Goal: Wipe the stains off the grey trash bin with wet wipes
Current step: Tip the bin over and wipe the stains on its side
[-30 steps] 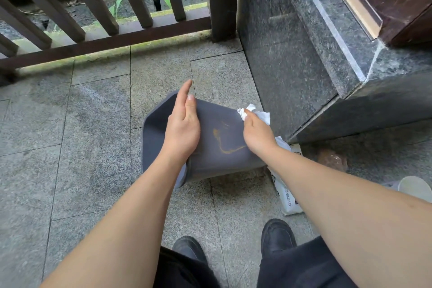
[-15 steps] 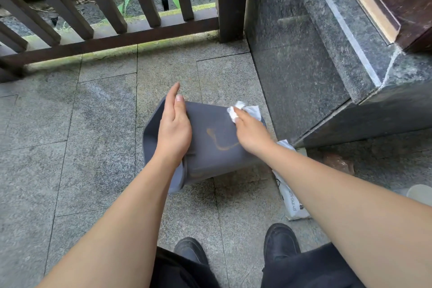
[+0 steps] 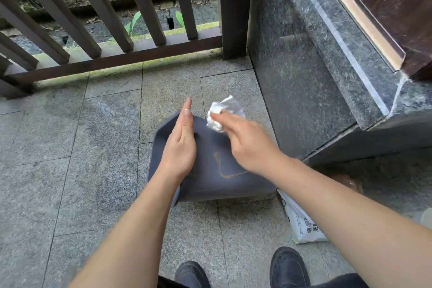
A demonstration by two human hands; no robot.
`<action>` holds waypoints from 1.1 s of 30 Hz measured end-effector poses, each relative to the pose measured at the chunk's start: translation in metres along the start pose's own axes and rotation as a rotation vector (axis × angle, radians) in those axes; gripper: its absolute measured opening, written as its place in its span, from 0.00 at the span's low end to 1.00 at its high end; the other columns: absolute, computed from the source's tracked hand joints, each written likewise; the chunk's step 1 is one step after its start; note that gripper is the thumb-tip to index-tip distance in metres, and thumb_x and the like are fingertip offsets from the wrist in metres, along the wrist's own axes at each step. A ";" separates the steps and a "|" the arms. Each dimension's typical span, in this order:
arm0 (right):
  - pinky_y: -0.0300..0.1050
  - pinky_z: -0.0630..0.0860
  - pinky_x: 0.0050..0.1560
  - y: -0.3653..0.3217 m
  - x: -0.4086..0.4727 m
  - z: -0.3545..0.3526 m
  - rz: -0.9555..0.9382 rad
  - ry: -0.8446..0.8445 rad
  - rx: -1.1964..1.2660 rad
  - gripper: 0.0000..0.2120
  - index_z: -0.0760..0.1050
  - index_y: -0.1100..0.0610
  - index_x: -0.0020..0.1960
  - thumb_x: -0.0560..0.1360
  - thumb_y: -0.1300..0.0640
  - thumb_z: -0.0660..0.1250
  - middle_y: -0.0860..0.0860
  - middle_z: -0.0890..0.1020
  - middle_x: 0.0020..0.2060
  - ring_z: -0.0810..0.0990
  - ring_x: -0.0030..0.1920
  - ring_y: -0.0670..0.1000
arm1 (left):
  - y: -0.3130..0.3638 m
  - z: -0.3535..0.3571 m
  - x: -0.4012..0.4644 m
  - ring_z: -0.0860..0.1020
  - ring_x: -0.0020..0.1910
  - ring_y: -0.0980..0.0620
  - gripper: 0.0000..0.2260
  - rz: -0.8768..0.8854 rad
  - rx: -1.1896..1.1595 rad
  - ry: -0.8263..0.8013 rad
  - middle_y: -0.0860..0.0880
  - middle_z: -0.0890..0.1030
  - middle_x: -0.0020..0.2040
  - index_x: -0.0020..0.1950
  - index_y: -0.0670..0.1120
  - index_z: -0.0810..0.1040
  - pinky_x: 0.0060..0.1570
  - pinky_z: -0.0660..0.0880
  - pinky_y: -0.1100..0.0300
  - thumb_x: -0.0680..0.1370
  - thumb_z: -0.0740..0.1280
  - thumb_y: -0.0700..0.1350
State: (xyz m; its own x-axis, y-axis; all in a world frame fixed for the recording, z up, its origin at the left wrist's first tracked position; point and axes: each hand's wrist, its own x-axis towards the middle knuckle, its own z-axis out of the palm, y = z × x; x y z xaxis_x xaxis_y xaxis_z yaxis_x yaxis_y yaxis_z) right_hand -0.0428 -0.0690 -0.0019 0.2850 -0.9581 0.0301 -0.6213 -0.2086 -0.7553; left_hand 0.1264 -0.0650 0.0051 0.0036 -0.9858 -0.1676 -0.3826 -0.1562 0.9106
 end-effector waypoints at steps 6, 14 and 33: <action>0.54 0.70 0.68 0.021 -0.011 0.013 0.020 -0.145 -0.177 0.28 0.67 0.50 0.73 0.74 0.55 0.49 0.48 0.70 0.73 0.65 0.74 0.50 | -0.001 -0.001 0.003 0.51 0.57 0.90 0.25 -0.017 0.006 0.032 0.66 0.57 0.73 0.81 0.57 0.56 0.54 0.48 0.87 0.84 0.46 0.60; 0.54 0.73 0.64 0.012 -0.009 0.025 -0.108 -0.134 -0.219 0.29 0.68 0.51 0.73 0.73 0.66 0.55 0.48 0.72 0.71 0.67 0.73 0.51 | -0.006 -0.006 0.004 0.51 0.57 0.89 0.31 -0.035 -0.002 0.066 0.68 0.54 0.73 0.82 0.57 0.52 0.55 0.48 0.87 0.80 0.46 0.66; 0.41 0.61 0.72 -0.024 -0.014 0.063 0.120 0.038 0.137 0.25 0.68 0.48 0.72 0.78 0.64 0.55 0.49 0.69 0.73 0.63 0.74 0.48 | -0.012 0.004 0.015 0.61 0.74 0.58 0.23 -0.153 -0.097 0.261 0.55 0.63 0.78 0.80 0.58 0.57 0.63 0.55 0.65 0.85 0.50 0.58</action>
State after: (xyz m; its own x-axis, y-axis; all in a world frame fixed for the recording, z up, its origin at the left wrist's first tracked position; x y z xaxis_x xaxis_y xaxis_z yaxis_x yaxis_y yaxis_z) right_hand 0.0144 -0.0384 -0.0253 0.1856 -0.9817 -0.0427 -0.5433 -0.0664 -0.8369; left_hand 0.1273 -0.0775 -0.0103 0.2957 -0.9309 -0.2144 -0.2697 -0.2967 0.9161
